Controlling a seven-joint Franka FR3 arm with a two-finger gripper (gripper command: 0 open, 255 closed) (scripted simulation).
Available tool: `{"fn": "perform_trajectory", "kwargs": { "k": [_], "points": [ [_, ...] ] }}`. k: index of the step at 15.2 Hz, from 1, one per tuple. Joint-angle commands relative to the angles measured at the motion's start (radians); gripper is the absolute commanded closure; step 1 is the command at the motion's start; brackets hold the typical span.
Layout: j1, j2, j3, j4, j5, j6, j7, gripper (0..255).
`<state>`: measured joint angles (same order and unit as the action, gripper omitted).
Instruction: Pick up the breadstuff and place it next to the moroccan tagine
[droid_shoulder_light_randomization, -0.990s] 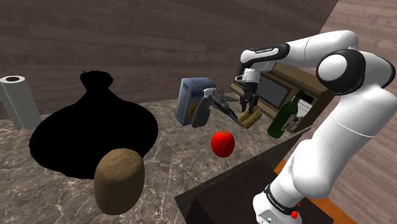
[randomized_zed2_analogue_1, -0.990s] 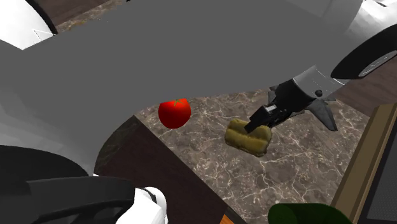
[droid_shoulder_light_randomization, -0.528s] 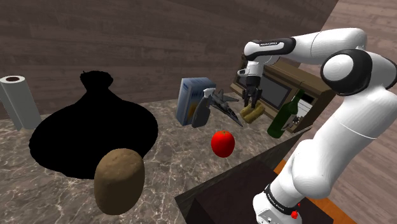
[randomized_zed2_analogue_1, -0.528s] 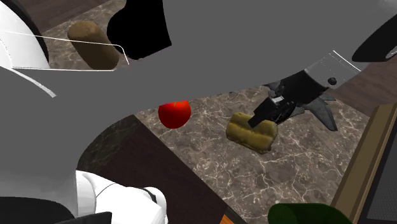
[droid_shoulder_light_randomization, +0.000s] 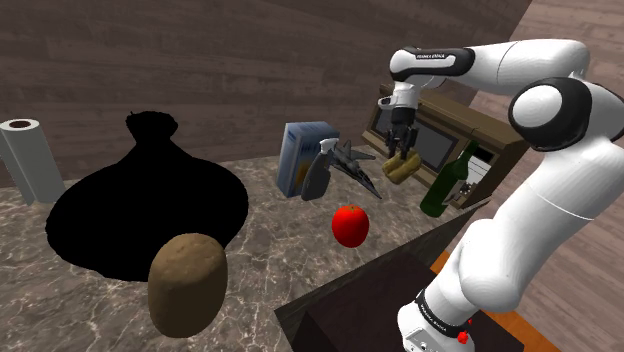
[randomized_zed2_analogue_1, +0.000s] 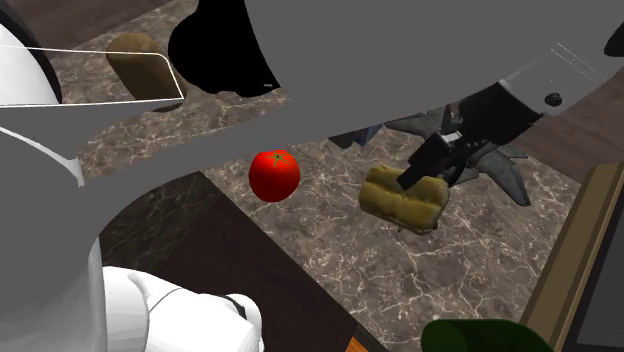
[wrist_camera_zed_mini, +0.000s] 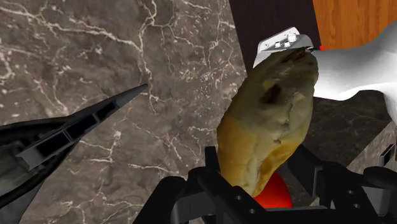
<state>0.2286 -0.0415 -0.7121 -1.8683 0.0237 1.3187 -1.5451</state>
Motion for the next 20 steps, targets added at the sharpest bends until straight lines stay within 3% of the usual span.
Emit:
{"fn": "perform_trajectory", "kwargs": {
  "k": [1, 20],
  "points": [
    [0.001, 0.000, 0.001, 0.027, 0.001, -0.028, 0.003, 255],
    [-0.007, 0.046, -0.009, 0.326, 0.024, -0.293, -0.010, 255]
  ]
}}
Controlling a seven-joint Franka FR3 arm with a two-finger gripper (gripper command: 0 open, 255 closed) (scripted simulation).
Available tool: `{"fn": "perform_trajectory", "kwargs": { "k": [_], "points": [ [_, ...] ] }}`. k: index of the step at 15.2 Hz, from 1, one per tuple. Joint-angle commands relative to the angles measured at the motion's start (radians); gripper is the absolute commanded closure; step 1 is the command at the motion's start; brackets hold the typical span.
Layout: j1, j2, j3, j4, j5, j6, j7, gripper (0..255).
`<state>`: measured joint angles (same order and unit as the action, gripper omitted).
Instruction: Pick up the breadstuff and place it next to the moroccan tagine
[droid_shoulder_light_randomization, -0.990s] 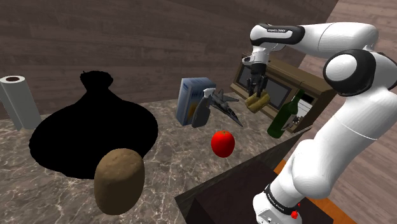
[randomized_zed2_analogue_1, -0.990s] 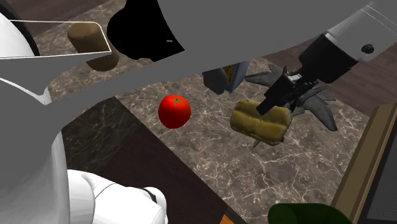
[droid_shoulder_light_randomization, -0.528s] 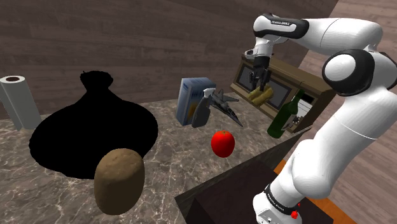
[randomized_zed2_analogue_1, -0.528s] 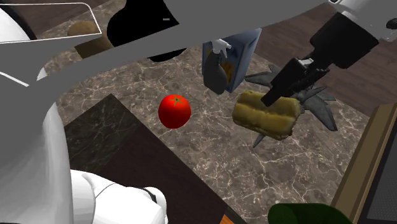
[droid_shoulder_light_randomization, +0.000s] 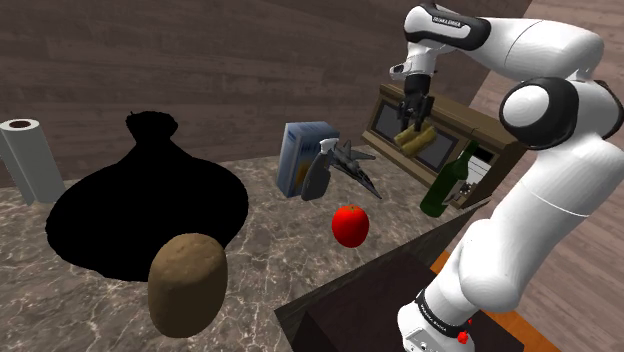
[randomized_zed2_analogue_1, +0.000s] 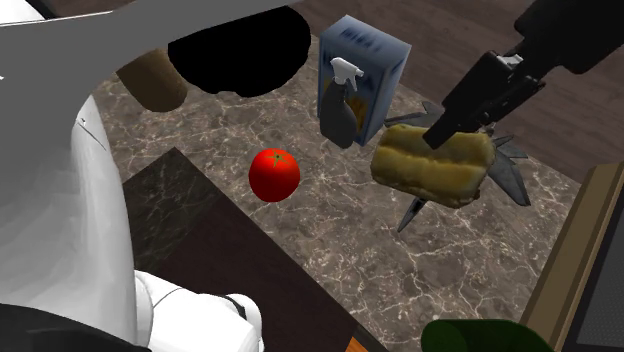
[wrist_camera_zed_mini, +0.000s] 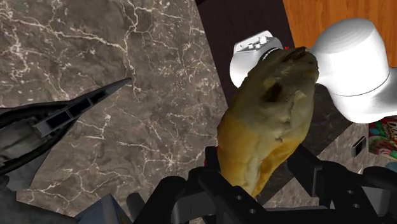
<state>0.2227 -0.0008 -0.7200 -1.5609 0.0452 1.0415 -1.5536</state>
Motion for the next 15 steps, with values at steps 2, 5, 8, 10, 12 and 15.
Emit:
{"fn": "perform_trajectory", "kwargs": {
  "k": [2, 5, 8, 10, 12, 15],
  "points": [
    [-0.004, 0.017, -0.004, 0.058, 0.008, -0.046, -0.007, 255],
    [-0.011, 0.039, -0.010, 0.121, 0.018, -0.092, -0.017, 255],
    [-0.021, 0.066, -0.017, 0.189, 0.030, -0.141, -0.029, 255],
    [-0.030, 0.086, -0.022, 0.238, 0.040, -0.175, -0.040, 255],
    [-0.040, 0.109, -0.027, 0.290, 0.051, -0.211, -0.051, 255],
    [-0.062, 0.149, -0.037, 0.377, 0.071, -0.268, -0.072, 255]
  ]
}}
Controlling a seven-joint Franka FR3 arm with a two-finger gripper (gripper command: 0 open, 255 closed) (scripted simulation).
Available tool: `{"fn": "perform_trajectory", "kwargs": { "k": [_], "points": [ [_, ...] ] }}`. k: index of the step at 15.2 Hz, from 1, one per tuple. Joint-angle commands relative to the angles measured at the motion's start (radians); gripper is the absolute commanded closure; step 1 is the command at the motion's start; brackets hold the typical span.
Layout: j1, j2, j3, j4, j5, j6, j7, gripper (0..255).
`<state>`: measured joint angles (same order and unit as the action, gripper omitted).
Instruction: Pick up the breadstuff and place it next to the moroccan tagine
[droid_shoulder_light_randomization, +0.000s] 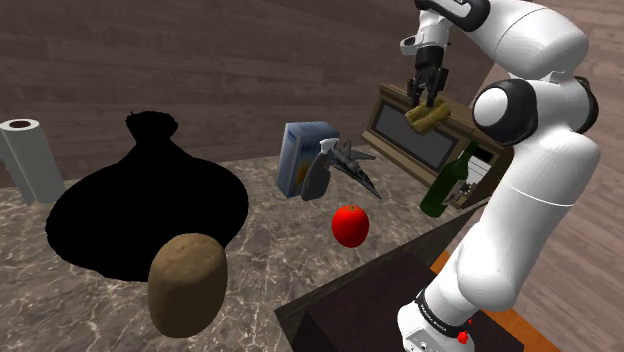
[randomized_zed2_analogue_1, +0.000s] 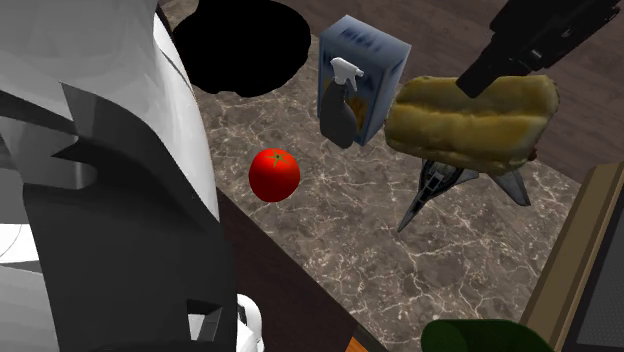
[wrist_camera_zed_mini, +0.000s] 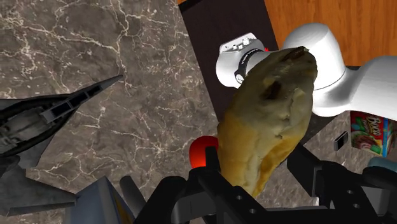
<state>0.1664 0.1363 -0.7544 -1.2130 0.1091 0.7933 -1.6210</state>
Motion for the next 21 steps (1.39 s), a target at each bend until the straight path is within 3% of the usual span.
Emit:
{"fn": "perform_trajectory", "kwargs": {
  "k": [1, 5, 9, 21],
  "points": [
    [-0.014, 0.025, -0.005, 0.055, 0.014, -0.037, -0.011, 255],
    [0.094, -0.096, 0.053, -0.068, 0.017, 0.005, 0.169, 255],
    [0.167, -0.184, 0.122, -0.158, 0.043, 0.043, 0.334, 255],
    [0.302, -0.284, 0.324, -0.292, 0.182, 0.167, 0.726, 255]
  ]
}}
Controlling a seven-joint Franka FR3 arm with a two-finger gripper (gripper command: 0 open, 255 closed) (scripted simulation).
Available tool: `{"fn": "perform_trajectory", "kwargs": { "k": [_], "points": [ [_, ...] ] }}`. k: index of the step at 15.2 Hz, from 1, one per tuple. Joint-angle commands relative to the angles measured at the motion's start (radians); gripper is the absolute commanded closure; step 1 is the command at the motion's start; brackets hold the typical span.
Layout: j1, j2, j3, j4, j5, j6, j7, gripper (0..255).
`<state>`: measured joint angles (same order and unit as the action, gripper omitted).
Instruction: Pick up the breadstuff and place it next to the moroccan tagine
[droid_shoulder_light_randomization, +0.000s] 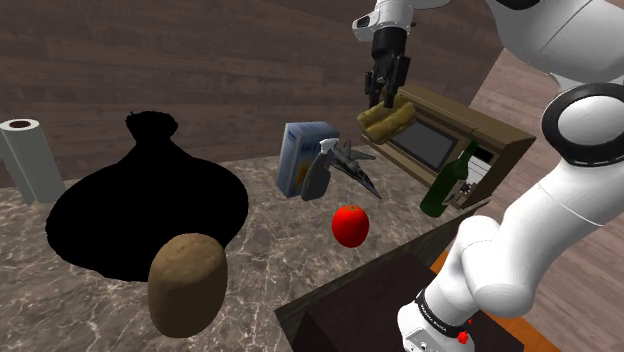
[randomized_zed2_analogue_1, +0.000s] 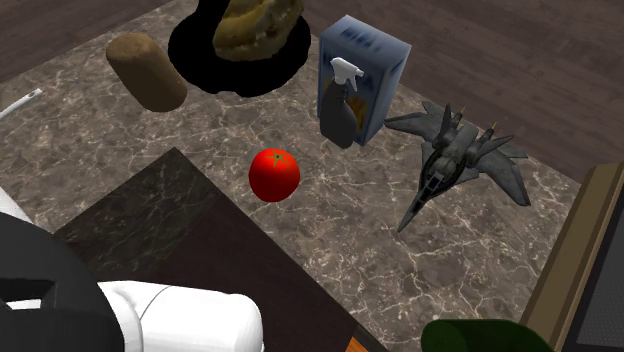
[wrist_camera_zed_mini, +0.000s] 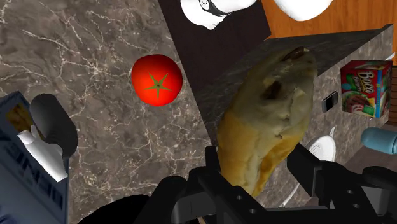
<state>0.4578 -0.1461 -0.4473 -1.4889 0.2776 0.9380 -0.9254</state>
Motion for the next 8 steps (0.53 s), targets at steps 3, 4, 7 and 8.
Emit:
{"fn": "perform_trajectory", "kwargs": {
  "k": [3, 4, 7, 8],
  "points": [
    [0.041, 0.004, 0.061, -0.020, 0.051, 0.055, 0.110, 255],
    [0.051, 0.008, 0.074, -0.019, 0.064, 0.066, 0.135, 255],
    [0.080, 0.028, 0.114, -0.008, 0.100, 0.098, 0.207, 255],
    [0.090, 0.036, 0.126, -0.001, 0.112, 0.108, 0.230, 255]
  ]
}}
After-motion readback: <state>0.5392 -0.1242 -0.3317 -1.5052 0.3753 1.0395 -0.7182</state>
